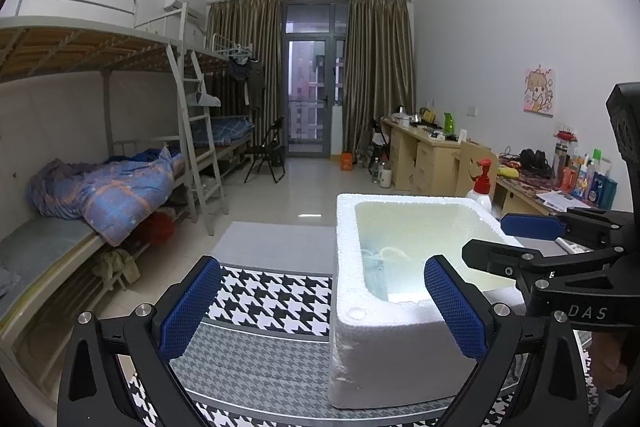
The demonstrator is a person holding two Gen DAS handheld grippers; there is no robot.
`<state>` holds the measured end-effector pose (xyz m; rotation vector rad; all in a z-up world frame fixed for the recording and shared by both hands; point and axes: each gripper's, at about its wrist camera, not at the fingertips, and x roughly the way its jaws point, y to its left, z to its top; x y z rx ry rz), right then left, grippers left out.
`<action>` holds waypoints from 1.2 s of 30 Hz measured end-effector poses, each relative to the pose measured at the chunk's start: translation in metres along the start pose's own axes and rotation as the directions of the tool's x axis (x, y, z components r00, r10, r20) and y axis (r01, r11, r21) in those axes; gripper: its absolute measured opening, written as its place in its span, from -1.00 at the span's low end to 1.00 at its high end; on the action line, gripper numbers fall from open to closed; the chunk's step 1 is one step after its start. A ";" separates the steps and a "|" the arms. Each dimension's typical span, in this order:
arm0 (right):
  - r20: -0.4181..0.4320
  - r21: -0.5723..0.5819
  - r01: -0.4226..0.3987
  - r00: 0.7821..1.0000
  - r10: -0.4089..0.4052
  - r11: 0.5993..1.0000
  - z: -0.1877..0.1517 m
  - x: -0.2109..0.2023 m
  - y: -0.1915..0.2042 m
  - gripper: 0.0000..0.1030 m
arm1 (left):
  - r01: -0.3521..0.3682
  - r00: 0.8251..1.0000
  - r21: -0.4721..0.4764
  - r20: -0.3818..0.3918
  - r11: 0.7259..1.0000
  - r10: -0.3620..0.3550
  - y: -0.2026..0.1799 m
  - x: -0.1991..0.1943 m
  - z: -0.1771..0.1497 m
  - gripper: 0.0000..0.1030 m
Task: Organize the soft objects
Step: 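Lower the blue mask into the white foam box and open right tool, then withdraw both tools from the box back over the table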
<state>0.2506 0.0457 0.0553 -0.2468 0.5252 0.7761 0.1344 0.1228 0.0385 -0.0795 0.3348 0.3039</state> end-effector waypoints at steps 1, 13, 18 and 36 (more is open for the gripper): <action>0.001 0.005 -0.005 1.000 0.005 1.000 0.000 -0.001 -0.001 0.28 | 0.001 1.000 -0.002 0.001 1.000 -0.001 0.000 -0.001 0.000 0.98; 0.054 0.023 0.009 0.998 -0.011 1.000 0.001 -0.023 -0.010 0.32 | 0.007 1.000 0.011 0.003 1.000 -0.007 -0.006 -0.004 0.003 0.98; 0.073 0.042 0.015 0.997 -0.018 0.999 -0.002 -0.034 -0.018 0.32 | 0.018 1.000 0.025 0.011 1.000 -0.019 -0.012 -0.010 0.003 0.98; 0.146 0.064 0.035 0.988 -0.044 0.997 -0.012 -0.065 -0.027 0.56 | 0.060 0.998 0.053 0.028 0.997 -0.061 -0.035 -0.029 0.007 0.98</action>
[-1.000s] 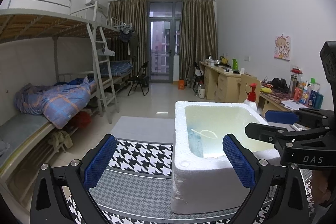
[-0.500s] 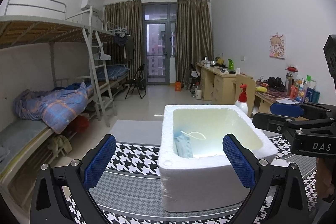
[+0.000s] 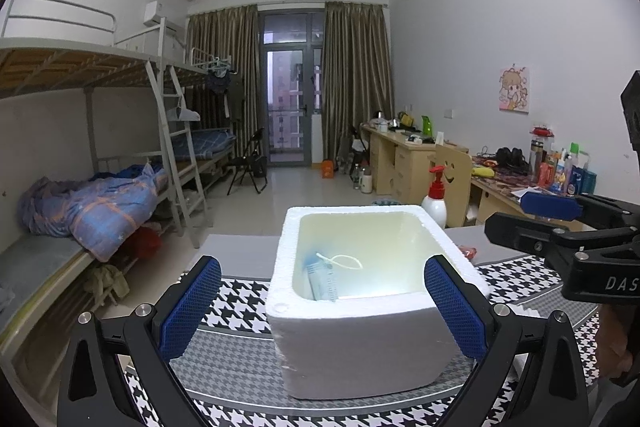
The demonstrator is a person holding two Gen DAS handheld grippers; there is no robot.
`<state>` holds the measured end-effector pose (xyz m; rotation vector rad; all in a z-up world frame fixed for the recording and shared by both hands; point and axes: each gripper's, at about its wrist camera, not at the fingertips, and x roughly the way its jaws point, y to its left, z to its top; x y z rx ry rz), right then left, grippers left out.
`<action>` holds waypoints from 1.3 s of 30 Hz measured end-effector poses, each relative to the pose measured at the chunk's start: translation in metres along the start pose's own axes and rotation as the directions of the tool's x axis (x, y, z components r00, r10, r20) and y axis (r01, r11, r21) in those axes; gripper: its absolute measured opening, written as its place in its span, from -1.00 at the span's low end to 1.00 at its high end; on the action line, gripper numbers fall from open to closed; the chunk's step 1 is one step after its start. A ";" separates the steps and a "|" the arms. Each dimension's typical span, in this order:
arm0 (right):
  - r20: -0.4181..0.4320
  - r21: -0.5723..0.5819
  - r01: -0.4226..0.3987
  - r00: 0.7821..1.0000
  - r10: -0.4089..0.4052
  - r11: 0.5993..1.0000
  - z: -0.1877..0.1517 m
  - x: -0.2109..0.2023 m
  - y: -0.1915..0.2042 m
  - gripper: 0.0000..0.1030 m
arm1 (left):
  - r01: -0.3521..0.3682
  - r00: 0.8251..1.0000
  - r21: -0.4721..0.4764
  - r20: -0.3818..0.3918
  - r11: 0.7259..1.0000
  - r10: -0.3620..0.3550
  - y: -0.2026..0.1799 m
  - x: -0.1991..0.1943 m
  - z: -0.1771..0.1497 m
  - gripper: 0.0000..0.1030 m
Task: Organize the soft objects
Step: 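Withdraw both tools from the box back over the table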
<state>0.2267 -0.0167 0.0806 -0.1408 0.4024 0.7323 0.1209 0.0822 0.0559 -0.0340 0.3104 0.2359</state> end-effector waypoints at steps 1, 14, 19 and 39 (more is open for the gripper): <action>0.002 0.002 0.002 1.000 -0.002 1.000 0.000 -0.001 0.000 0.56 | 0.001 1.000 0.001 0.001 1.000 -0.001 -0.001 -0.001 0.000 0.98; 0.031 0.022 0.027 0.999 -0.028 0.999 -0.013 -0.016 -0.011 0.77 | 0.023 1.000 0.019 0.010 1.000 -0.023 -0.016 -0.008 0.002 0.98; 0.049 0.028 0.035 0.998 -0.036 0.999 -0.019 -0.024 -0.017 0.77 | 0.029 1.000 0.023 0.005 0.999 -0.029 -0.021 -0.008 0.001 0.98; 0.087 0.078 0.090 0.992 -0.096 0.993 -0.030 -0.057 -0.041 0.77 | 0.104 0.994 0.053 0.010 0.993 -0.105 -0.052 -0.016 0.001 0.98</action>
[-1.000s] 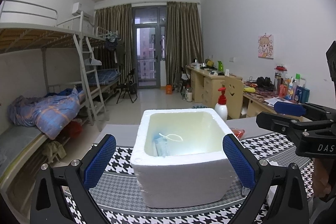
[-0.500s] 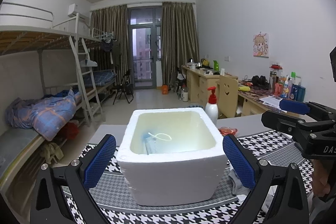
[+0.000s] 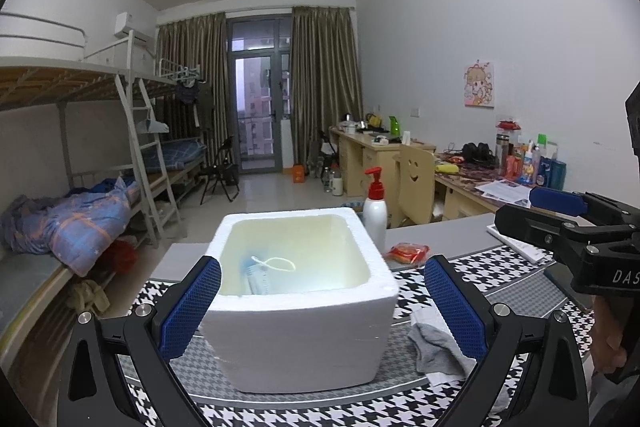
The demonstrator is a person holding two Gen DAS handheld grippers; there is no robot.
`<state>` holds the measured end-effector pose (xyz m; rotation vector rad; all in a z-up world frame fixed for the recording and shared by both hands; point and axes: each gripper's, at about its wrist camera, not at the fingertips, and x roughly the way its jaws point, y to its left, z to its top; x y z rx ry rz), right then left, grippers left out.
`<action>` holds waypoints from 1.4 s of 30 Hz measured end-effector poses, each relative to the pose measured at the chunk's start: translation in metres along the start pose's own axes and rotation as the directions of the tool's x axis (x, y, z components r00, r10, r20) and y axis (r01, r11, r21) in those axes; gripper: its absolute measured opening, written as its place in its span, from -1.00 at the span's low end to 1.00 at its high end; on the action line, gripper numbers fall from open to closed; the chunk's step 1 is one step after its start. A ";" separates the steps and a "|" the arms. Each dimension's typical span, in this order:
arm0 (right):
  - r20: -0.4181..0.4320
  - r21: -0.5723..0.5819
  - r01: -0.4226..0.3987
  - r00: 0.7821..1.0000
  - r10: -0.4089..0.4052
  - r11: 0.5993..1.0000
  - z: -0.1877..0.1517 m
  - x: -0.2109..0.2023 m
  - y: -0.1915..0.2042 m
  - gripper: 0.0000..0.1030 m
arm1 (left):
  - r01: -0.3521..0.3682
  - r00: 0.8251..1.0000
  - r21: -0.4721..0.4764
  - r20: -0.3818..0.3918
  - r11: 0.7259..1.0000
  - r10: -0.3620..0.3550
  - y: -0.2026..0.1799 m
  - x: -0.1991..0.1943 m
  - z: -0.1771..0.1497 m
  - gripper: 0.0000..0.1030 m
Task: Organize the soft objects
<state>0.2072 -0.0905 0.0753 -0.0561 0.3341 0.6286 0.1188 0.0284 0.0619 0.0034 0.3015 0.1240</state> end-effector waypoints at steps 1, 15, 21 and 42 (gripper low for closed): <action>0.003 0.003 0.006 1.000 -0.006 1.000 0.000 -0.001 -0.003 0.77 | 0.005 1.000 -0.001 -0.001 1.000 -0.005 -0.001 0.000 0.000 0.98; 0.007 0.025 0.050 0.999 -0.050 0.998 -0.006 -0.017 -0.021 0.77 | 0.071 0.998 0.008 0.000 0.997 -0.071 -0.025 0.000 -0.001 0.98; 0.005 0.027 0.065 0.998 -0.065 0.998 -0.008 -0.019 -0.026 0.77 | 0.088 0.996 0.012 -0.005 0.996 -0.088 -0.031 0.001 -0.002 0.98; -0.016 0.048 0.109 0.994 -0.108 0.993 -0.021 -0.023 -0.046 0.77 | 0.107 0.993 0.019 -0.041 0.994 -0.107 -0.049 0.010 -0.007 0.98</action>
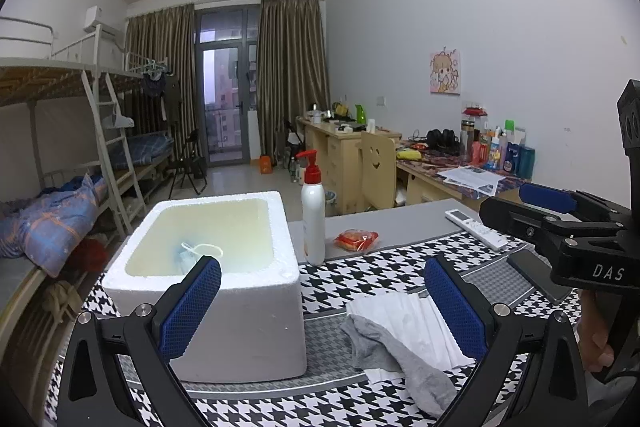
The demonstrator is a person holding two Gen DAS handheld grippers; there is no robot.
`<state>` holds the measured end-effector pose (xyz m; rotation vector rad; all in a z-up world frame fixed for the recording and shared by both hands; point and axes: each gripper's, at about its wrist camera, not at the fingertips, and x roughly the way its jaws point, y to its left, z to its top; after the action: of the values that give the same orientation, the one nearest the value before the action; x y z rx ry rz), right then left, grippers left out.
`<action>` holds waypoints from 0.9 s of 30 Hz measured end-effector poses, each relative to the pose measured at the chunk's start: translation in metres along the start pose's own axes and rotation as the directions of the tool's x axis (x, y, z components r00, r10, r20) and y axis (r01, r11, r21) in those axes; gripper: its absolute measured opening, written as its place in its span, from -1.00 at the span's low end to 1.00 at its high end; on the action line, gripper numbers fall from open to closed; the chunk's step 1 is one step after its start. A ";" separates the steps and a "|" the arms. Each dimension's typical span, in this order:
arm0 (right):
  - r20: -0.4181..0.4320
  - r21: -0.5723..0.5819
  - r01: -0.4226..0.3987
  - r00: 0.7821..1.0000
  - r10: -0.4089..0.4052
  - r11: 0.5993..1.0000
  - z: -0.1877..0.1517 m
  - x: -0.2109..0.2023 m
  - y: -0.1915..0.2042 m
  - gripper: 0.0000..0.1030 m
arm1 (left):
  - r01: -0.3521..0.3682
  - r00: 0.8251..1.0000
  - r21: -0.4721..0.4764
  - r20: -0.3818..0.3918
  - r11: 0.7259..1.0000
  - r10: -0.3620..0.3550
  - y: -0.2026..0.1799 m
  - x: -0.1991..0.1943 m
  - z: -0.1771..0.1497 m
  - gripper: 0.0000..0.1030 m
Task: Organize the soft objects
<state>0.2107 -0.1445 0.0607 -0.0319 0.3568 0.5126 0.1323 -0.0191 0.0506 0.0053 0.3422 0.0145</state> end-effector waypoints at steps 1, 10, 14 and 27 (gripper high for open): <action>-0.003 0.000 0.002 1.000 -0.002 1.000 -0.001 0.000 -0.001 0.77 | 0.000 1.000 -0.002 -0.003 1.000 0.000 -0.001 0.001 0.000 0.98; -0.016 0.000 0.009 1.000 -0.009 1.000 -0.007 0.001 -0.006 0.77 | 0.011 1.000 0.010 -0.020 1.000 -0.011 -0.009 0.005 -0.005 0.98; -0.031 0.005 0.013 0.999 -0.013 1.000 -0.012 0.003 -0.009 0.77 | 0.014 0.999 0.012 -0.038 1.000 -0.014 -0.013 0.010 -0.009 0.98; -0.064 0.012 0.029 0.998 -0.028 1.000 -0.024 0.004 -0.022 0.77 | 0.025 0.996 0.013 -0.084 1.000 -0.024 -0.022 0.020 -0.023 0.98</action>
<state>0.2172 -0.1647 0.0358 -0.0407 0.4214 0.4821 0.1441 -0.0403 0.0224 0.0143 0.4261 -0.0119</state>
